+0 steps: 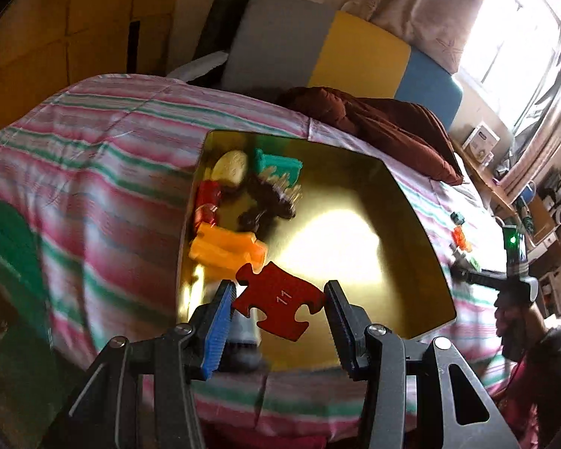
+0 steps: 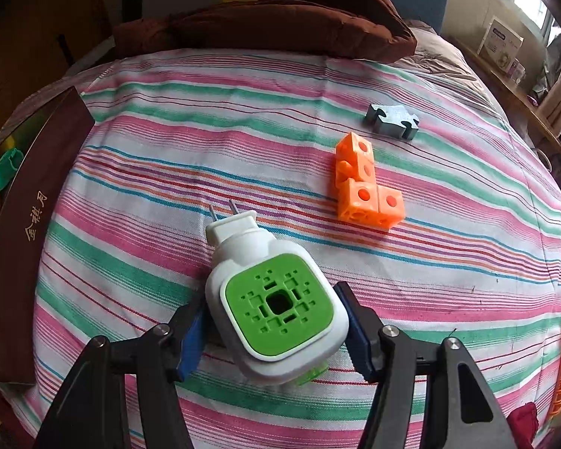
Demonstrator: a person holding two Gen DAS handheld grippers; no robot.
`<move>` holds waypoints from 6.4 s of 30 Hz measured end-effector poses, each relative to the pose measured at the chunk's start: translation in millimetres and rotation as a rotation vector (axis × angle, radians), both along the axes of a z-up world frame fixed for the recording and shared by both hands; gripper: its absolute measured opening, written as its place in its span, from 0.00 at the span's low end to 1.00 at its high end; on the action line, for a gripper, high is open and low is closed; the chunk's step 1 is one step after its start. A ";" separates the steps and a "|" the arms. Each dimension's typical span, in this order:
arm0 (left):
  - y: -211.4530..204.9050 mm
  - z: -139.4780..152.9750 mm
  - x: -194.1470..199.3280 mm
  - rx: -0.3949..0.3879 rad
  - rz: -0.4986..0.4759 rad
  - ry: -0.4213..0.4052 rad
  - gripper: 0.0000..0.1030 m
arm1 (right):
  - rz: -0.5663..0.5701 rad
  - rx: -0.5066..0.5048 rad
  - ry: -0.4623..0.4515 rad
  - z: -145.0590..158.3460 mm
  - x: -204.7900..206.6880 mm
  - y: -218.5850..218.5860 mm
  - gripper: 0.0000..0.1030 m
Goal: Organize rigid objects
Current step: 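Carry the red puzzle piece into the gold tray and open the left gripper, then lift the left gripper away from the tray, then carry the white-and-green plug into the gold tray and open the right gripper, then grasp the orange cube block with the left gripper while the right moves toward the teal puzzle piece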
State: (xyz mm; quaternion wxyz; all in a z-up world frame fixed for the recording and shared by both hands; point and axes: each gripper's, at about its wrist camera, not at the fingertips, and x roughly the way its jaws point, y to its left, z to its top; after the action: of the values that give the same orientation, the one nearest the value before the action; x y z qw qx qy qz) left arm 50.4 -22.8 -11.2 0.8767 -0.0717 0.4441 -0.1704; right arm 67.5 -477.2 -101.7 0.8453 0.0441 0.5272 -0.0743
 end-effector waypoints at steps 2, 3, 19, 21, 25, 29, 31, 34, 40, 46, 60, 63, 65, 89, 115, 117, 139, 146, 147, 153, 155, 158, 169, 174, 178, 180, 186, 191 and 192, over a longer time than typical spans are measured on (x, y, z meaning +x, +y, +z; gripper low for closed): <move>-10.2 0.2 10.9 0.023 -0.026 -0.009 0.48 | 0.000 0.000 0.000 0.0 -0.2 -0.1 0.61; -18.5 -0.1 18.2 0.038 -0.036 -0.014 0.48 | 0.000 0.000 0.000 0.1 -0.2 0.0 0.61; -79.7 -47.2 90.9 0.193 -0.155 0.077 0.48 | 0.006 -0.008 0.003 0.8 -0.1 0.7 0.61; -81.1 -53.1 93.5 0.223 -0.151 0.084 0.48 | 0.006 -0.009 0.003 0.9 0.0 0.9 0.61; -75.0 -55.9 95.2 0.221 -0.131 0.090 0.52 | 0.006 -0.008 0.002 0.8 0.3 0.0 0.61; -67.5 -48.9 87.2 0.227 -0.116 0.060 0.54 | 0.007 -0.013 0.001 1.5 -0.5 0.7 0.61; -62.3 -40.1 77.4 0.233 -0.099 0.022 0.55 | 0.009 -0.017 0.000 1.8 -0.8 1.3 0.61; -53.7 -27.3 59.6 0.237 -0.063 -0.031 0.60 | 0.013 -0.027 -0.003 2.8 -1.4 2.6 0.61; -35.9 -7.4 25.3 0.253 0.002 -0.127 0.63 | 0.020 -0.042 -0.011 2.7 -4.3 5.0 0.61; -19.8 0.0 -2.7 0.241 0.030 -0.144 0.65 | 0.000 -0.043 0.015 3.2 -3.2 5.4 0.61; -8.5 1.3 -30.2 0.217 0.043 -0.172 0.65 | -0.033 0.032 0.109 14.1 -10.7 28.1 0.61; -4.3 -0.4 -31.3 0.210 0.049 -0.168 0.65 | -0.043 0.075 0.080 25.9 -14.3 34.1 0.61; -1.7 -1.3 -31.1 0.207 0.054 -0.165 0.65 | -0.034 0.084 0.045 39.8 -16.9 41.4 0.61; 23.7 -12.7 -35.9 0.195 0.127 -0.141 0.65 | 0.364 0.097 -0.063 88.9 -3.0 267.7 0.61; 53.4 -22.8 -26.3 0.185 0.215 -0.103 0.65 | 0.418 0.311 0.045 40.0 6.3 324.8 0.62; 52.3 -21.8 -26.7 0.187 0.213 -0.104 0.65 | 0.408 0.320 0.020 48.9 3.0 315.3 0.62; 13.8 2.9 -29.7 0.271 0.133 -0.166 0.65 | 0.072 0.219 -0.208 105.7 -12.5 124.5 0.62; -10.4 12.6 -22.0 0.279 0.091 -0.173 0.65 | -0.095 0.169 -0.234 101.9 -20.6 36.8 0.62; -17.4 14.4 -20.6 0.285 0.075 -0.179 0.65 | -0.123 0.163 -0.239 100.3 -22.5 22.7 0.62; -59.5 23.9 -14.3 0.311 -0.018 -0.215 0.65 | -0.295 0.112 -0.247 76.6 -32.9 -55.4 0.62; -73.3 27.0 -12.4 0.320 -0.048 -0.228 0.65 | -0.359 0.122 -0.245 64.6 -40.7 -79.5 0.62; -102.3 29.9 -8.6 0.341 -0.106 -0.247 0.65 | -0.455 0.185 -0.219 50.2 -50.5 -104.2 0.62; -201.2 24.6 -2.3 0.347 -0.303 -0.242 0.65 | -0.614 0.374 -0.270 44.9 -71.6 -140.4 0.62; -247.4 18.8 3.9 0.311 -0.388 -0.200 0.65 | -0.669 0.391 -0.288 45.8 -78.9 -148.8 0.62; -285.4 12.7 9.1 0.306 -0.447 -0.184 0.65 | -0.744 0.436 -0.329 46.1 -93.9 -161.5 0.62; -308.9 6.3 13.7 0.294 -0.483 -0.163 0.65 | -0.774 0.469 -0.341 44.4 -100.2 -167.0 0.62; -368.8 -15.1 32.4 0.254 -0.538 -0.069 0.65 | -0.764 0.514 -0.342 43.3 -98.8 -167.8 0.62; -411.3 -27.7 42.0 0.249 -0.579 -0.055 0.78 | -0.734 0.539 -0.341 43.6 -94.5 -165.1 0.62; -423.0 -31.2 44.1 0.242 -0.590 -0.048 0.78 | -0.731 0.544 -0.342 43.6 -94.0 -165.2 0.62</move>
State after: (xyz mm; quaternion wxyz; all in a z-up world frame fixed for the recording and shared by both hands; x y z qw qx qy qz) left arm 94.6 -445.8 -42.4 0.8017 0.1693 0.4420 -0.3649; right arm -26.4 -642.4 -58.2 0.7962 0.4575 0.3308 -0.2175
